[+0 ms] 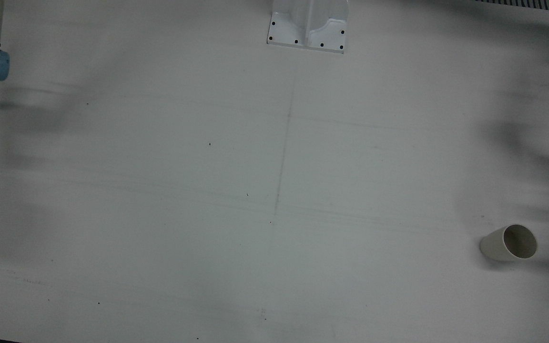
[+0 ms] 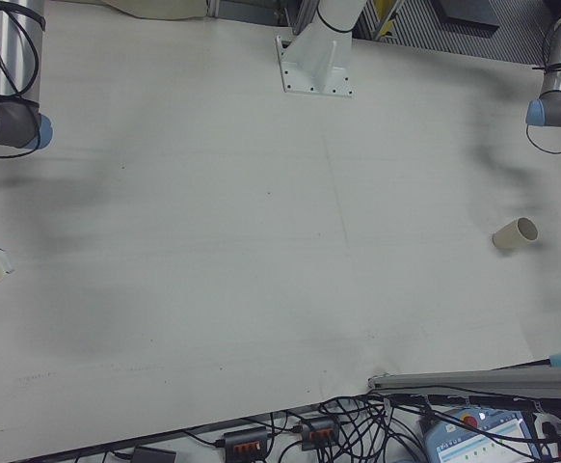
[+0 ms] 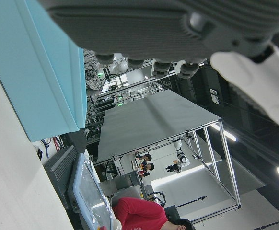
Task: Pour water
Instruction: 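Lower the right hand's cup onto the table and open the hand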
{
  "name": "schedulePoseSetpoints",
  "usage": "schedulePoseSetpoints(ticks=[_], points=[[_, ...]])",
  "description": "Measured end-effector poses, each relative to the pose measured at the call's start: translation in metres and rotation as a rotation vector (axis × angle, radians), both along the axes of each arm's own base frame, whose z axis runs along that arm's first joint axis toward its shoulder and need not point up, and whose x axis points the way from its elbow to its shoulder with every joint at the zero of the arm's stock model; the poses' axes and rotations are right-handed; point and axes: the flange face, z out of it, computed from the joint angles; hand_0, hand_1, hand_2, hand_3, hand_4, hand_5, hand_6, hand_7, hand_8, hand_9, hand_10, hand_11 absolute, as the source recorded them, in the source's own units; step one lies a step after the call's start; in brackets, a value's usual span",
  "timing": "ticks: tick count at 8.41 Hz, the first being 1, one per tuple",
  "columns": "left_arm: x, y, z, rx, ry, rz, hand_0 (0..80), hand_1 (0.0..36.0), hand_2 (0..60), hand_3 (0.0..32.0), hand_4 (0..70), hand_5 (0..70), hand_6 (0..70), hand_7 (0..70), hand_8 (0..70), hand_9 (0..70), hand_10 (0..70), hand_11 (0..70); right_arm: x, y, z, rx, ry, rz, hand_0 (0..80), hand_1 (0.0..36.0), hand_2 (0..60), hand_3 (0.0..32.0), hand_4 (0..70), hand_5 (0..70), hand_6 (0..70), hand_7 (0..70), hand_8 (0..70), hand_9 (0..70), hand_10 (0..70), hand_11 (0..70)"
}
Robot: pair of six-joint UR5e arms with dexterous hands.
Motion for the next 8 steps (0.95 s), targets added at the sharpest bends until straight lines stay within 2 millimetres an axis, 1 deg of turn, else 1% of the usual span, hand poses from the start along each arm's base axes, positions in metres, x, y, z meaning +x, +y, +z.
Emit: schedulePoseSetpoints(ticks=[1, 2, 3, 4, 5, 6, 7, 8], points=[[-0.001, 0.000, 0.000, -0.001, -0.002, -0.001, 26.0, 0.0, 0.0, 6.2, 9.7, 0.0, 1.9, 7.1, 1.7, 0.0, 0.0, 0.0, -0.029, -0.003, -0.005, 0.016, -0.001, 0.006, 49.2, 9.5, 23.5, 0.0, 50.4, 39.1, 44.4, 49.5, 46.6, 57.7, 47.7, 67.3], [-0.001, 0.000, -0.001, -0.001, -0.002, -0.002, 26.5, 0.0, 0.0, 6.6, 9.4, 0.0, 1.7, 7.0, 1.7, 0.0, 0.0, 0.0, -0.051, 0.001, -0.004, 0.022, -0.005, 0.005, 49.5, 7.6, 12.5, 0.0, 47.8, 35.9, 40.1, 45.4, 43.2, 52.8, 43.0, 60.4], [-0.001, 0.000, -0.001, -0.002, -0.002, -0.002, 27.0, 0.0, 0.0, 6.8, 9.5, 0.0, 1.8, 7.2, 1.4, 0.0, 0.0, 0.0, -0.063, 0.008, 0.000, 0.020, -0.007, 0.001, 49.3, 6.6, 7.3, 0.0, 45.7, 33.3, 37.5, 43.1, 41.3, 50.0, 40.2, 56.4], [-0.001, 0.001, 0.000, -0.004, -0.004, -0.002, 25.8, 0.0, 0.0, 6.8, 9.7, 0.0, 1.9, 7.3, 1.2, 0.0, 0.0, 0.0, -0.064, 0.019, 0.009, 0.008, -0.006, -0.002, 48.7, 5.1, 2.9, 0.0, 42.7, 30.8, 35.8, 42.0, 40.3, 48.8, 38.7, 54.4], [-0.001, 0.001, 0.001, -0.009, -0.007, 0.000, 25.5, 0.0, 0.0, 6.8, 9.9, 0.0, 2.0, 7.3, 1.1, 0.0, 0.0, 0.0, -0.060, 0.031, 0.020, 0.000, -0.006, -0.004, 46.5, 1.0, 0.0, 0.0, 38.7, 25.7, 30.5, 36.1, 35.2, 42.6, 31.9, 45.4], [0.000, 0.002, 0.001, -0.013, -0.009, 0.001, 25.3, 0.0, 0.0, 7.0, 9.8, 0.0, 2.0, 7.3, 1.2, 0.0, 0.0, 0.0, -0.055, 0.042, 0.030, -0.006, -0.005, -0.004, 41.7, 0.0, 0.0, 0.0, 36.1, 19.5, 25.0, 30.9, 29.0, 35.6, 23.3, 33.2], [0.001, 0.002, 0.002, -0.016, -0.011, 0.003, 26.3, 0.0, 0.0, 7.2, 9.9, 0.0, 1.9, 7.4, 1.0, 0.0, 0.0, 0.0, -0.049, 0.052, 0.038, -0.014, -0.004, -0.004, 36.6, 0.0, 0.0, 0.0, 32.0, 10.6, 17.6, 21.1, 20.8, 24.3, 13.0, 18.1], [0.001, 0.002, 0.002, -0.018, -0.012, 0.004, 25.5, 0.0, 0.0, 7.2, 9.9, 0.0, 1.9, 7.4, 0.8, 0.0, 0.0, 0.0, -0.046, 0.059, 0.044, -0.021, -0.003, -0.004, 31.2, 0.0, 0.0, 0.0, 30.0, 5.4, 13.8, 15.5, 15.1, 16.5, 8.1, 10.9]])
